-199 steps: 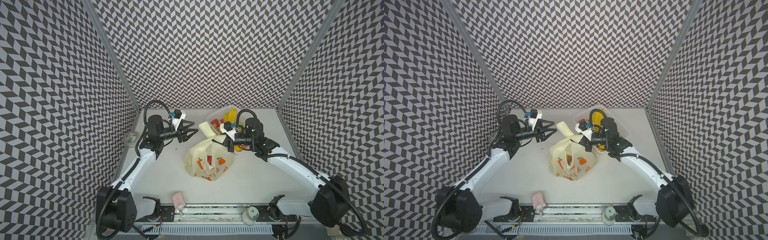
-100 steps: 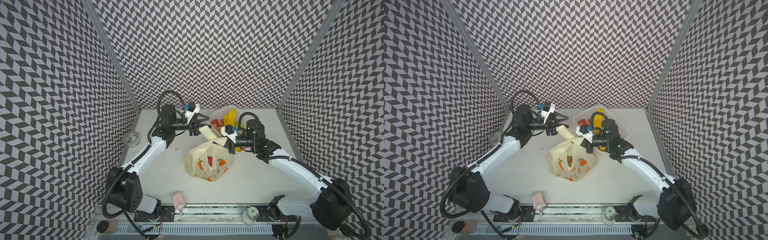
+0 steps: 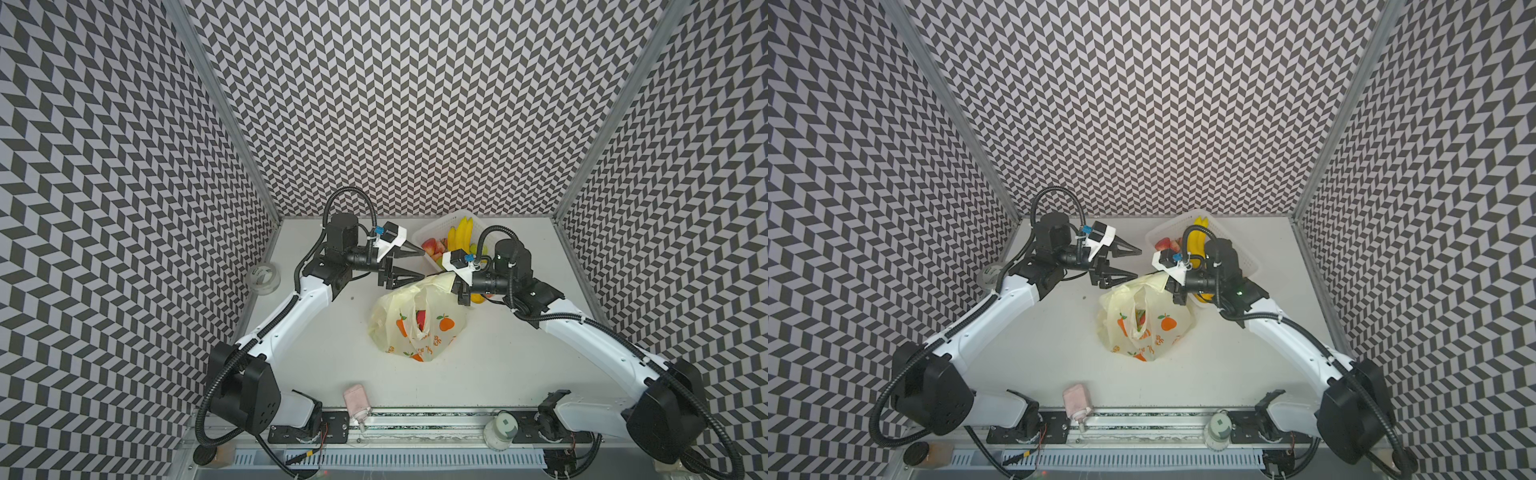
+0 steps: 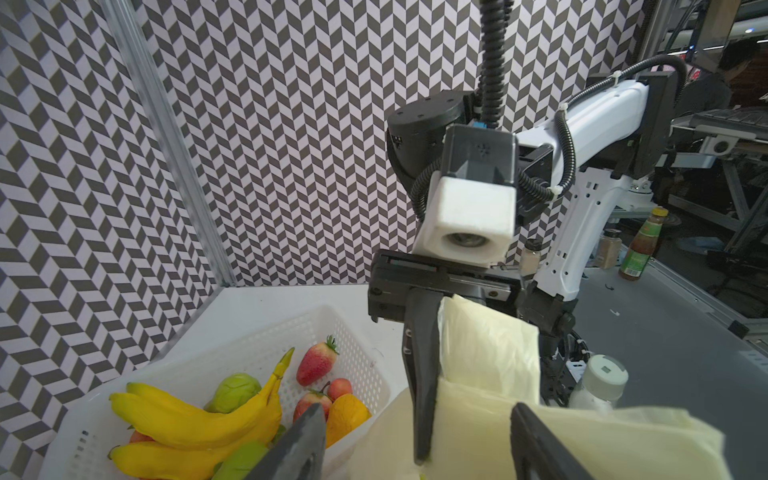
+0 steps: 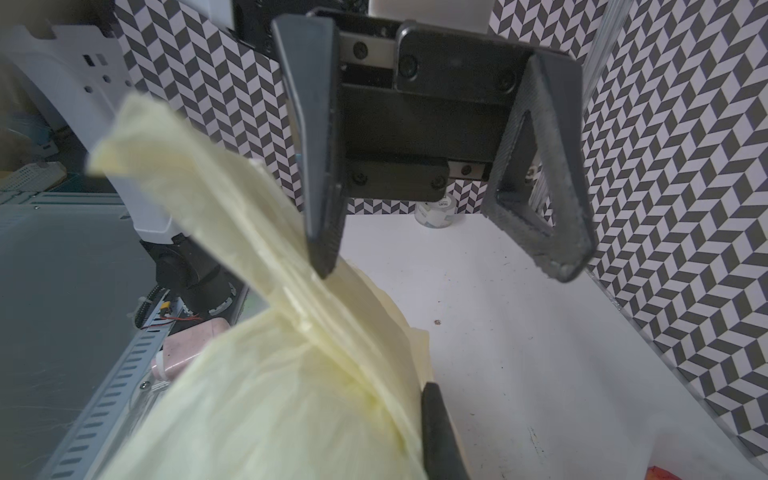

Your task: Place the fake fruits into the plastic bag and tie a complex knot

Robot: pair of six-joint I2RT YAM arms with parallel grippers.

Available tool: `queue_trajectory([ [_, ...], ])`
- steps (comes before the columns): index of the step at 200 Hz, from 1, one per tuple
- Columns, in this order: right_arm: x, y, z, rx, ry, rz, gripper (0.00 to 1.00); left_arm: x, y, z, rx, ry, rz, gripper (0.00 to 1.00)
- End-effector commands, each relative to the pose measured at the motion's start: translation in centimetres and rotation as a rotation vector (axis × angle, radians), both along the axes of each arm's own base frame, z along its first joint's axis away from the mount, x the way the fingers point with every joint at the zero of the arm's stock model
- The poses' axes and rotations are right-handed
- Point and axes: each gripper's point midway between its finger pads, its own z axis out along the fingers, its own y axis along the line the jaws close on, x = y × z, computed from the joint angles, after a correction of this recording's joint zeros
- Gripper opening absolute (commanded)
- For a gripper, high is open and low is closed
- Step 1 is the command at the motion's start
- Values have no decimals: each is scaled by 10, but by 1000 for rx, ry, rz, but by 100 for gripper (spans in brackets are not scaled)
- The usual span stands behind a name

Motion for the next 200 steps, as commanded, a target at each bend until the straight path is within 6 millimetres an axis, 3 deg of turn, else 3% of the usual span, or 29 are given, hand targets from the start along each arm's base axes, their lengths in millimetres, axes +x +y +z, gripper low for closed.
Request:
queue_trajectory([
  [1, 1, -3, 17, 29, -119, -28, 0, -16, 3, 8, -3, -70, -28, 74],
  [104, 8, -11, 21, 34, -188, -114, 0, -11, -11, -31, 164, -48, 71, 81],
  [200, 1, -6, 21, 45, -213, -98, 0, 5, -16, -63, 251, 18, 130, 76],
])
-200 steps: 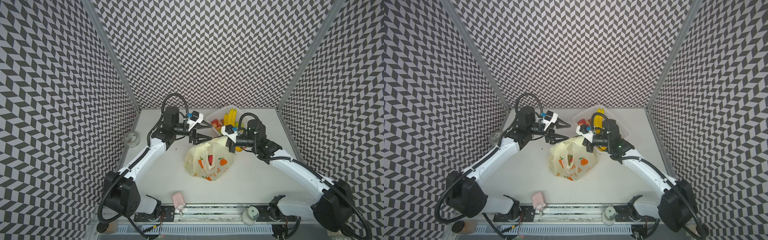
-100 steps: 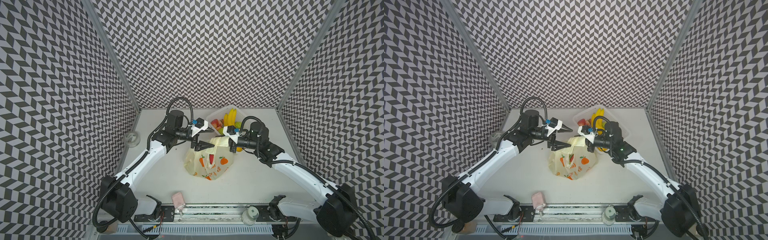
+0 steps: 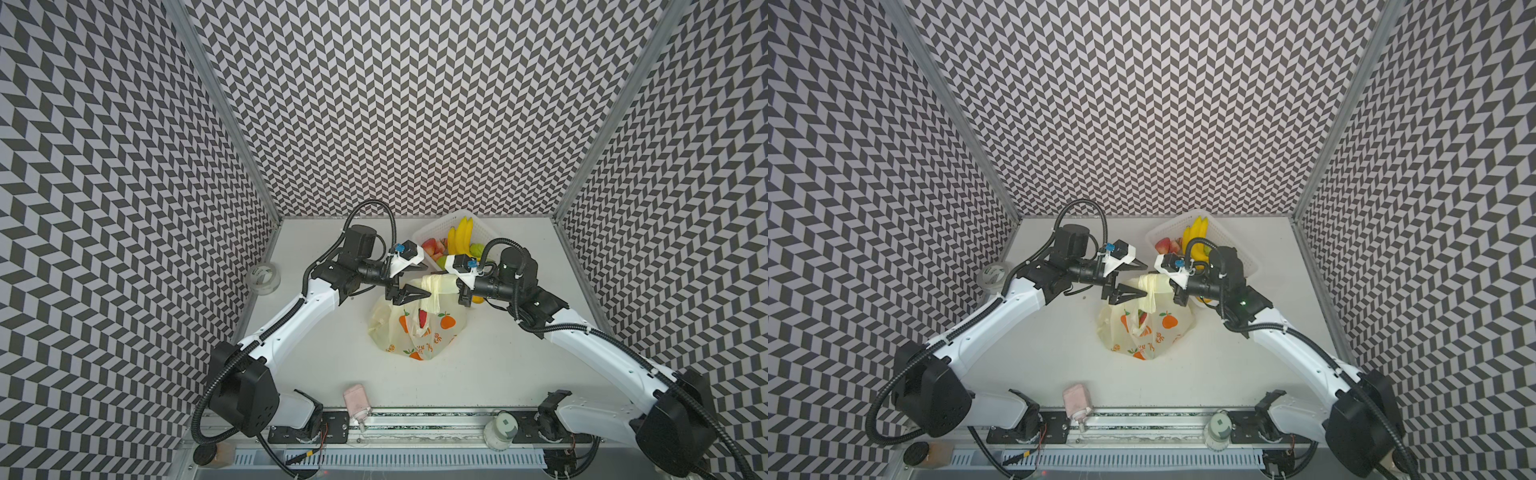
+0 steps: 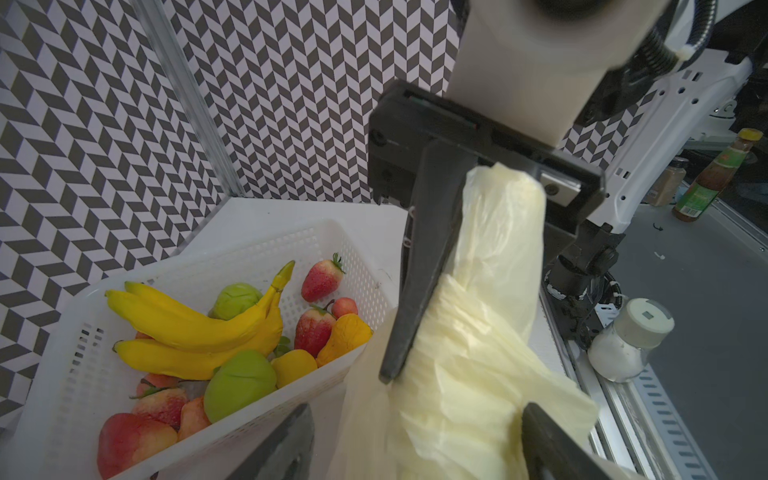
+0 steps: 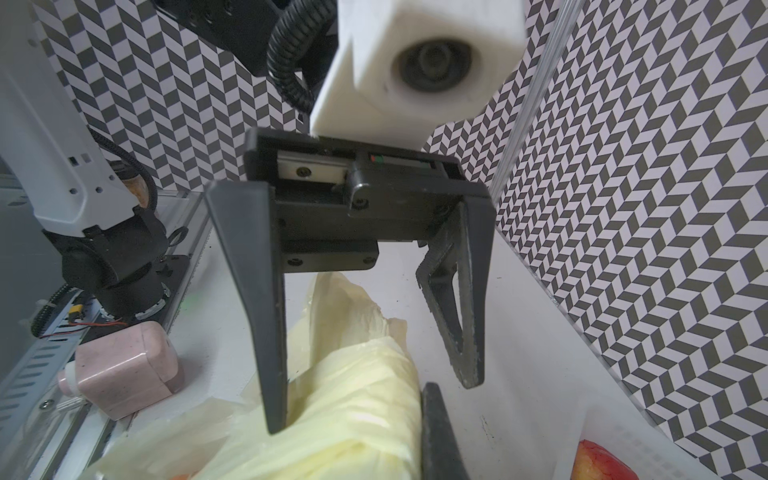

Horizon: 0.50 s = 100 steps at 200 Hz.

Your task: Place the fake fruits into the plastic bag and tie a complex knot

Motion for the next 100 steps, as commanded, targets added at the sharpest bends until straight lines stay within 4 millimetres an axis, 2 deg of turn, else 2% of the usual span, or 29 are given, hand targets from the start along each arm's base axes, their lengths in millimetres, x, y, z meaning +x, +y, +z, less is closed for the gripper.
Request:
queue_trajectory([
  [1, -5, 0, 18, 32, -103, 10, 0, 3, -1, 0, 18, -13, 9, 76],
  [30, -5, 1, 16, 29, -103, 10, 0, 3, -2, -4, 22, 2, 0, 59],
  [64, -3, -1, 17, 23, -115, -9, 0, -1, -3, -6, 26, 19, -23, 27],
  [89, -2, -2, 18, 21, -107, -21, 0, -1, -3, -6, 34, 18, -25, 6],
  [100, 1, -4, 19, 13, -90, -49, 0, -1, -2, -5, 36, 8, -24, 0],
])
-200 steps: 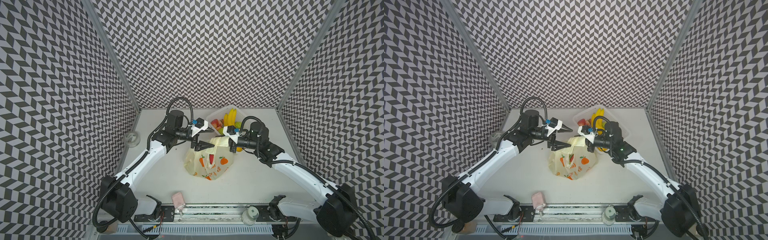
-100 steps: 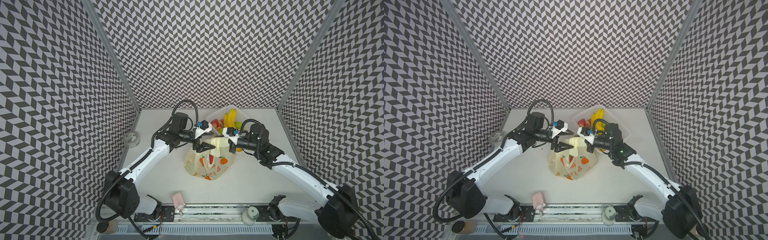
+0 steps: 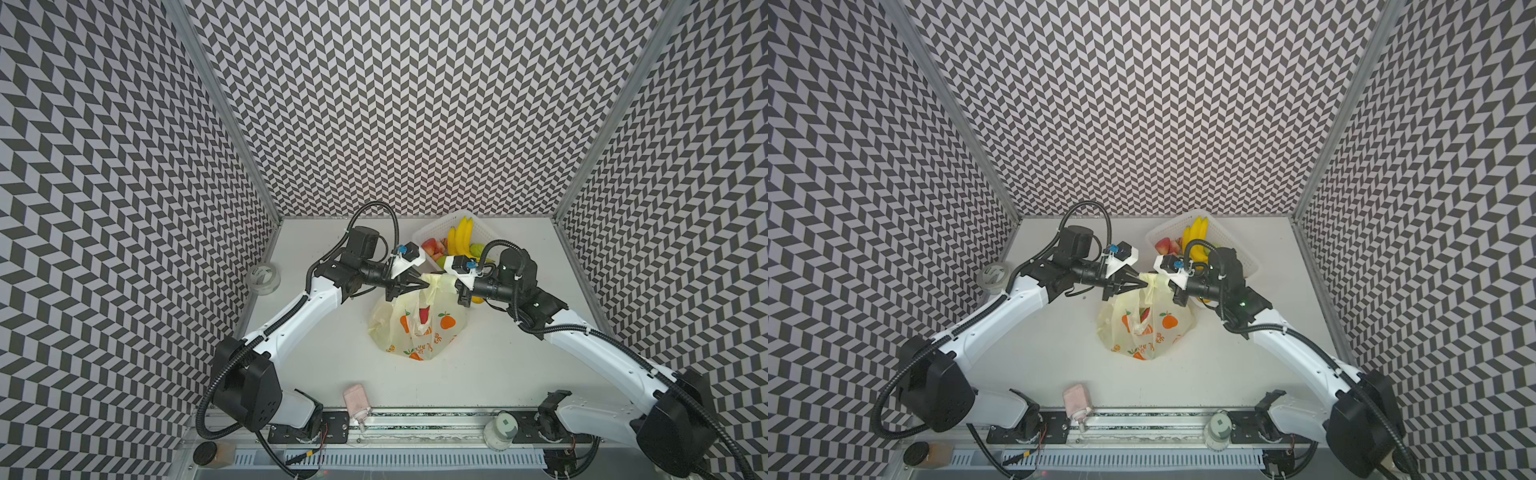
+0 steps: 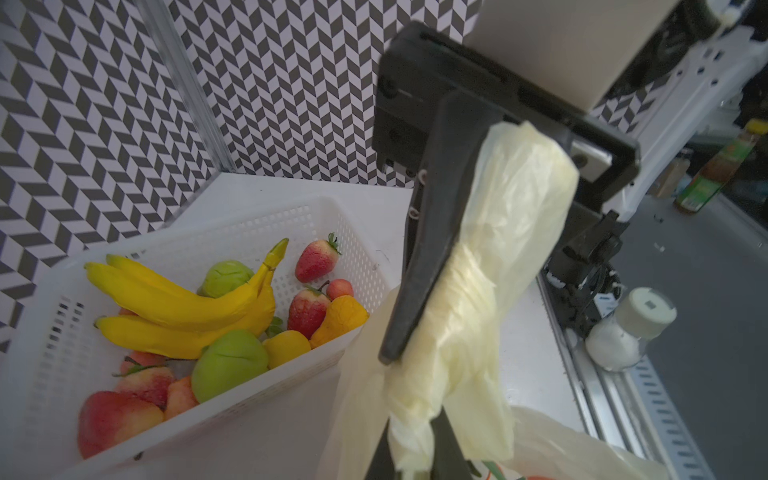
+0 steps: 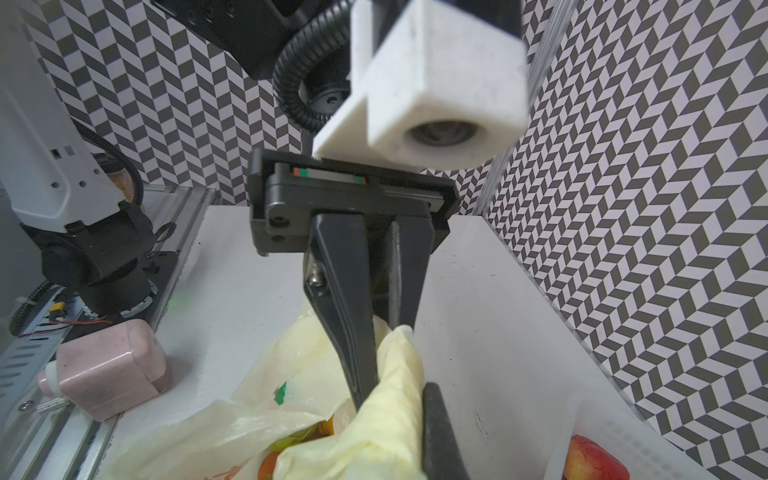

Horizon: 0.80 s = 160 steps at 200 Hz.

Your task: Place the fake fruits into the plastic bag and tie a complex knot

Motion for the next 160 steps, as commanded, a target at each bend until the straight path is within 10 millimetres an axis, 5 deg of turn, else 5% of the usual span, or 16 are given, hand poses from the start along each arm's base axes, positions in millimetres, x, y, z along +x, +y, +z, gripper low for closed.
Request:
queue_trajectory([
  [1, -1, -4, 21, 22, -77, -27, 0, -3, -2, 7, 2, -27, -24, 0],
  [31, 4, -22, 9, -60, 6, -138, 5, -3, 3, 11, 12, -89, -7, 0],
  [90, -26, -49, -3, -165, 206, -149, 60, -2, 6, 12, 18, -179, -3, 0],
  [126, -37, -60, 29, -159, 243, -120, 85, 1, 5, 10, 33, -226, 1, 0],
  [160, -39, -52, 49, -110, 281, -88, 95, 4, 5, 9, 44, -254, 12, 0],
])
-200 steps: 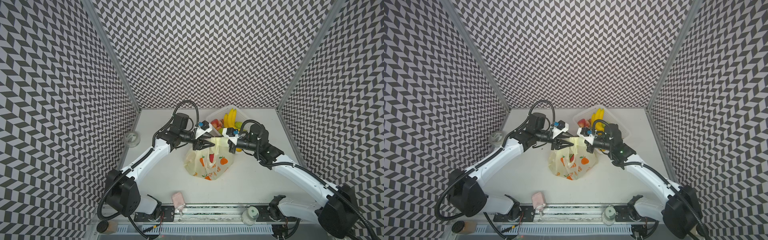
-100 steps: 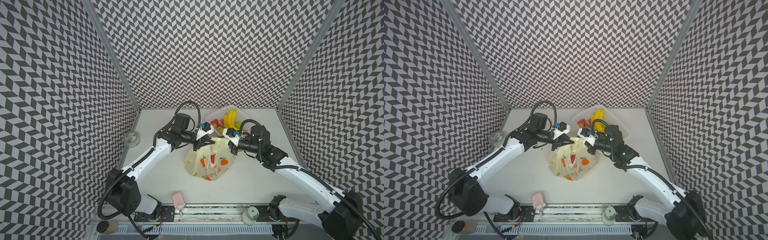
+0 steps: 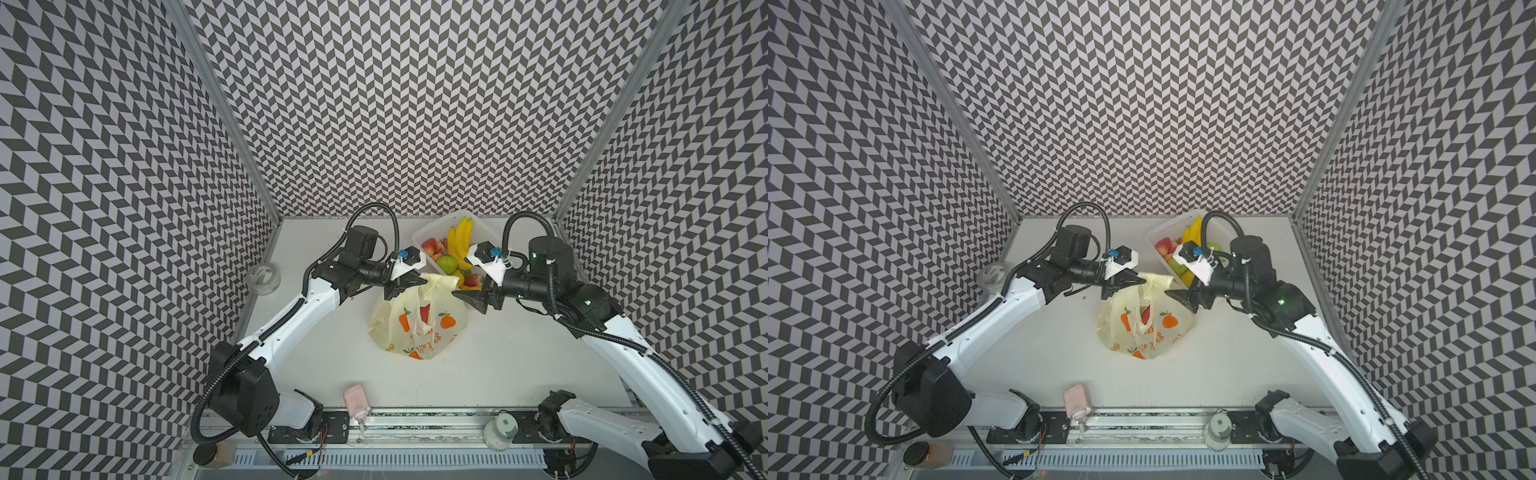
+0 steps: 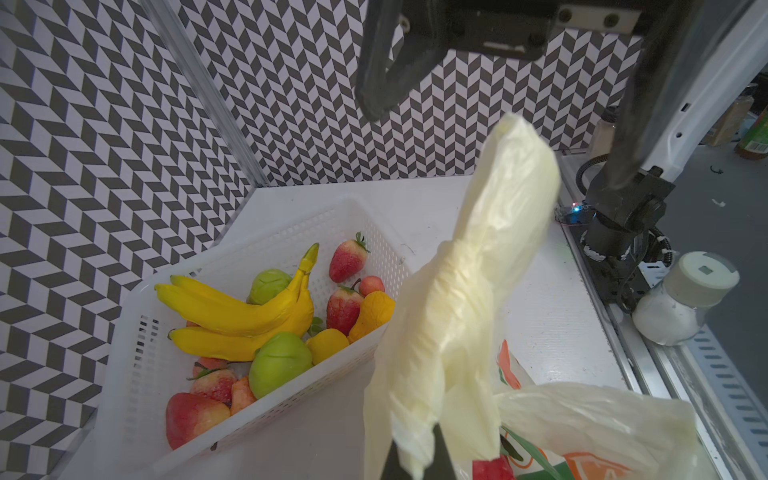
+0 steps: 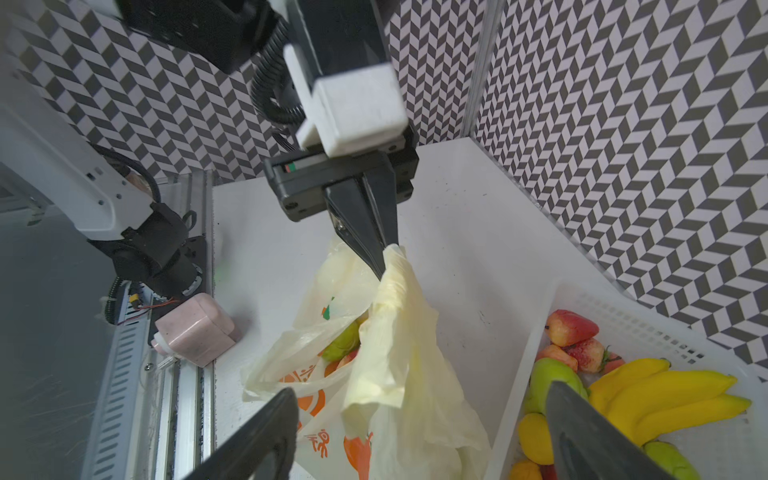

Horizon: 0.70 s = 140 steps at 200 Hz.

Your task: Place the fake fruits into the plastic bag and tie a complex knot

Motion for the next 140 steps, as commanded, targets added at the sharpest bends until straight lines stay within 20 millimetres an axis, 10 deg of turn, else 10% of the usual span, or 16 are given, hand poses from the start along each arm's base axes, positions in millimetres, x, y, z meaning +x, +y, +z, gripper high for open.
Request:
queue_trajectory([
  [1, -9, 5, 5, 26, 59, 43, 95, -2, 1, 7, -2, -80, -5, 0],
  [81, 30, 26, -11, -53, 139, -36, 100, -3, -1, 7, 2, -114, -13, 0],
  [140, 43, 46, -31, -94, 192, -23, 85, -6, 0, 8, 3, -139, -28, 0],
])
